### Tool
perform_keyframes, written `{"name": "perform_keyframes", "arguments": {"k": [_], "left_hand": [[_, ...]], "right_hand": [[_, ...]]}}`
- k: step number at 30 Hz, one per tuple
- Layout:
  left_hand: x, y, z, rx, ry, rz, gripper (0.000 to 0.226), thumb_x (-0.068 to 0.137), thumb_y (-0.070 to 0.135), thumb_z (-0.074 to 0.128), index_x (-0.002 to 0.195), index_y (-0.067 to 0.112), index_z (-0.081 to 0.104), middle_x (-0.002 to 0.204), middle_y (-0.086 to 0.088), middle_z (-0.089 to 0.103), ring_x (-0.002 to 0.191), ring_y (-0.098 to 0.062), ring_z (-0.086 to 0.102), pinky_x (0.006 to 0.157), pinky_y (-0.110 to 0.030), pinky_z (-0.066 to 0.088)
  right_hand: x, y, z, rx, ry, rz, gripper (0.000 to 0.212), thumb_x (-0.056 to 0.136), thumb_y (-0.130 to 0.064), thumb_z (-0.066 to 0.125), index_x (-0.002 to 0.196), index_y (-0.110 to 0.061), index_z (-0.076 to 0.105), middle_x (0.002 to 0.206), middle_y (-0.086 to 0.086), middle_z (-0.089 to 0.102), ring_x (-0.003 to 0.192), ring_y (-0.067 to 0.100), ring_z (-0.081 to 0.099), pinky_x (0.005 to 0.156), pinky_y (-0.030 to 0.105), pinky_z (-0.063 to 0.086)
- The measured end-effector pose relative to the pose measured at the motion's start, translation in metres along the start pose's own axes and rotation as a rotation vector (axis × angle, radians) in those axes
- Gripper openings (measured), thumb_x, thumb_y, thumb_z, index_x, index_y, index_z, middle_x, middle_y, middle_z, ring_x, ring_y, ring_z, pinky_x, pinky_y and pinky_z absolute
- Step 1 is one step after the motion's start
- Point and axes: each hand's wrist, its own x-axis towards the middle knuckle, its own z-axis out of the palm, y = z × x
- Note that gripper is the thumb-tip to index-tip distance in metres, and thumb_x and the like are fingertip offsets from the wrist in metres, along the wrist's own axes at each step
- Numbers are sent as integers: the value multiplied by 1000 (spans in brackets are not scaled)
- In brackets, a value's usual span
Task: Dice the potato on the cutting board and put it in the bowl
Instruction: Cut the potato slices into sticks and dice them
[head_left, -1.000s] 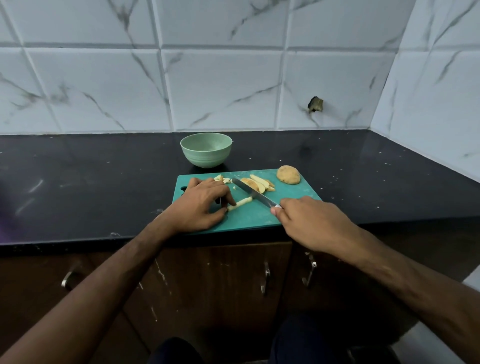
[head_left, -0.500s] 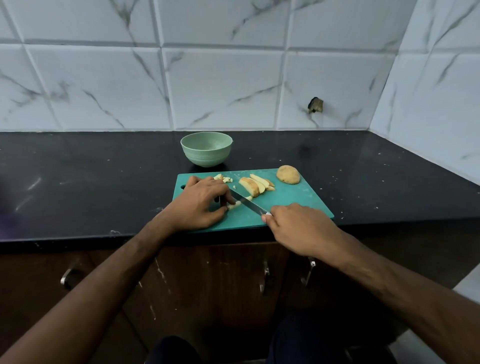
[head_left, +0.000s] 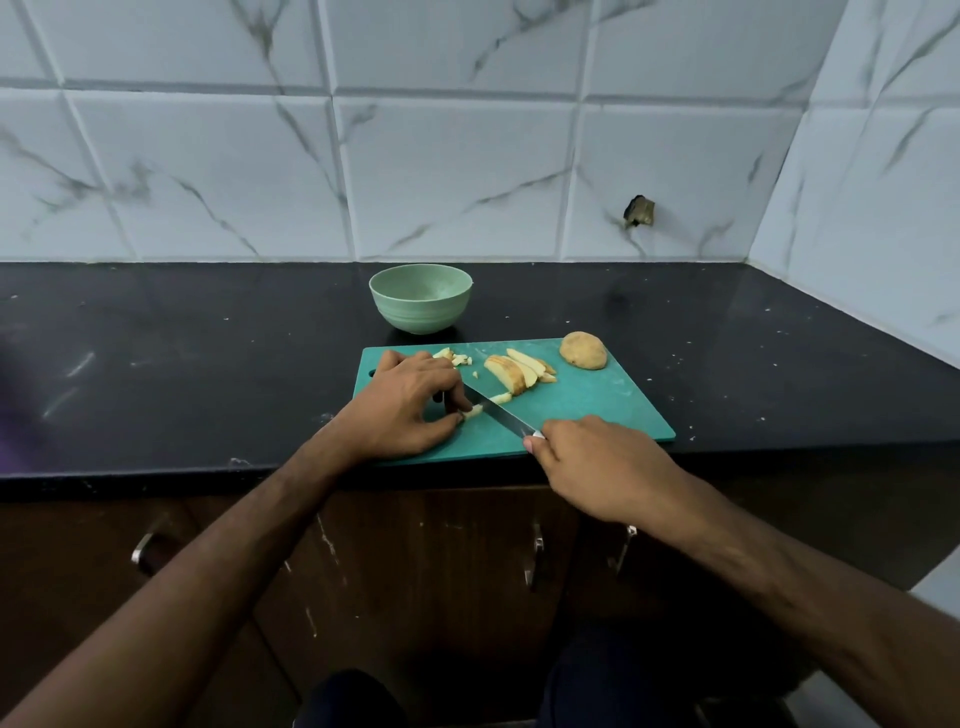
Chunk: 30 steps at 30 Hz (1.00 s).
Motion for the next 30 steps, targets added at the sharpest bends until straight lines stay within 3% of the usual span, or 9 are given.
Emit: {"name": "perform_keyframes", "arguments": {"k": [7, 16, 30], "left_hand": [[-1, 0, -1, 9, 14, -3, 9, 87, 39, 63, 83, 32, 58, 85, 22, 53, 88, -3, 51, 87, -38, 33], [-1, 0, 0, -1, 28, 0, 17, 85, 47, 56, 81, 32, 60, 84, 21, 56, 88, -5, 52, 86, -38, 31], [-3, -2, -2, 17, 41, -38, 19, 85, 39, 72, 75, 32, 58, 78, 20, 56, 86, -5, 52, 85, -34, 31]], "right_hand": [[-11, 7, -12, -16, 41, -4, 37, 109, -50, 27, 83, -29, 43, 78, -7, 53, 66, 8, 51, 56, 29, 34], [-6, -6, 6, -35, 40, -33, 34, 110, -46, 27, 98, -24, 50, 79, -6, 53, 67, 8, 52, 55, 28, 34], [-18, -7, 4, -45, 64, -66, 36, 109, -48, 26, 96, -25, 50, 78, -7, 54, 65, 6, 51, 53, 26, 32]]}}
